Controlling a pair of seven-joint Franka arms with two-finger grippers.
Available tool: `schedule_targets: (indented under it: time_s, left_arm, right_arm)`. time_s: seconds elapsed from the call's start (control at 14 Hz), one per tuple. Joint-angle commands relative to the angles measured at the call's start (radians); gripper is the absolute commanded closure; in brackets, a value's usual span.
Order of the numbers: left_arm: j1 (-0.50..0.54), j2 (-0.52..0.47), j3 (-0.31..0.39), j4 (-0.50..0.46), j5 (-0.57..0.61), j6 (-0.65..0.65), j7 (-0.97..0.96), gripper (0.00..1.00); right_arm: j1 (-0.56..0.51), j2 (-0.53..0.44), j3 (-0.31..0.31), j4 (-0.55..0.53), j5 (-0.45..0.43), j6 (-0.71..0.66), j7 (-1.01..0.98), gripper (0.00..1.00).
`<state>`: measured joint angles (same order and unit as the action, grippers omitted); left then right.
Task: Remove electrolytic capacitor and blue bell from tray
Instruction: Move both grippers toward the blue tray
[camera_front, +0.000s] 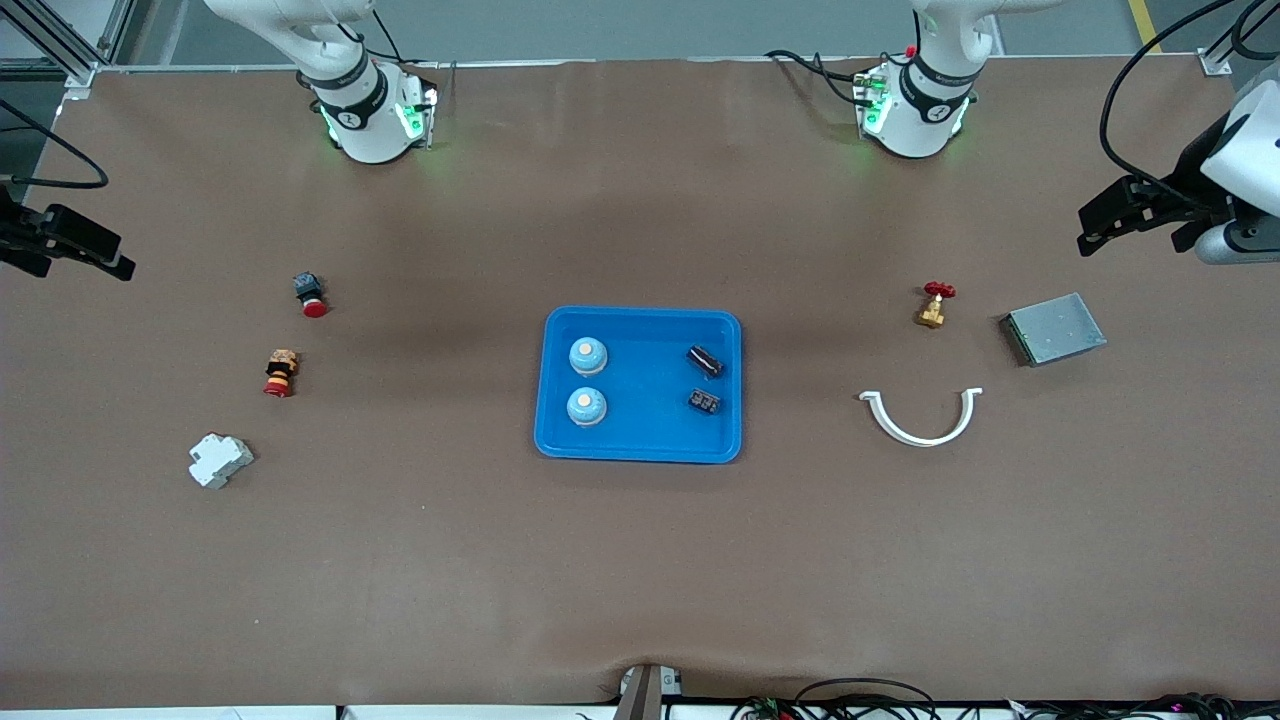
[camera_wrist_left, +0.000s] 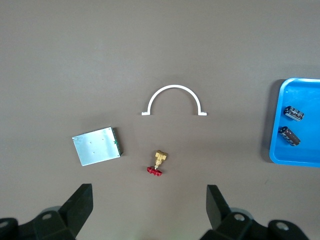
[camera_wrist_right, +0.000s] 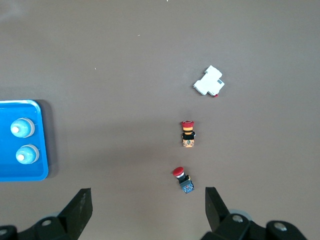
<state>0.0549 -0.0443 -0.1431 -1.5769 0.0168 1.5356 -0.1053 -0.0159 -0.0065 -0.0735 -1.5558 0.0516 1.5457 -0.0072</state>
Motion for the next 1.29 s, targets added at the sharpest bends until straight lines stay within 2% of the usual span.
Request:
schedule_targets:
  time_s: [0.0, 0.36, 0.5, 0.64, 0.79, 0.93, 1.21]
  left_arm:
    - [0.006, 0.014, -0.001, 0.028, -0.020, -0.022, 0.013, 0.00]
    - [0.000, 0.020, -0.004, 0.029, -0.018, -0.022, 0.016, 0.00]
    - [-0.003, 0.046, -0.006, 0.028, -0.018, -0.022, 0.029, 0.00]
    - [-0.006, 0.113, -0.009, 0.031, -0.020, -0.022, 0.024, 0.00]
    - [-0.004, 0.124, -0.010, 0.028, -0.020, -0.022, 0.027, 0.00]
    - [0.005, 0.190, -0.010, 0.031, -0.021, -0.022, 0.028, 0.00]
    - [0.009, 0.211, -0.004, 0.029, -0.017, -0.022, 0.030, 0.00]
  right_arm:
    - [-0.018, 0.013, 0.015, 0.028, -0.010, -0.015, 0.004, 0.00]
    - [-0.019, 0.013, 0.014, 0.029, -0.010, -0.015, 0.004, 0.00]
    - [-0.018, 0.013, 0.014, 0.029, -0.010, -0.015, 0.004, 0.00]
    - [-0.019, 0.013, 0.014, 0.029, -0.010, -0.018, 0.004, 0.00]
    - [-0.019, 0.013, 0.014, 0.029, -0.012, -0.019, 0.006, 0.00]
    - [-0.019, 0.013, 0.014, 0.029, -0.012, -0.019, 0.004, 0.00]
    - [-0.016, 0.019, 0.014, 0.028, -0.010, -0.021, 0.004, 0.00]
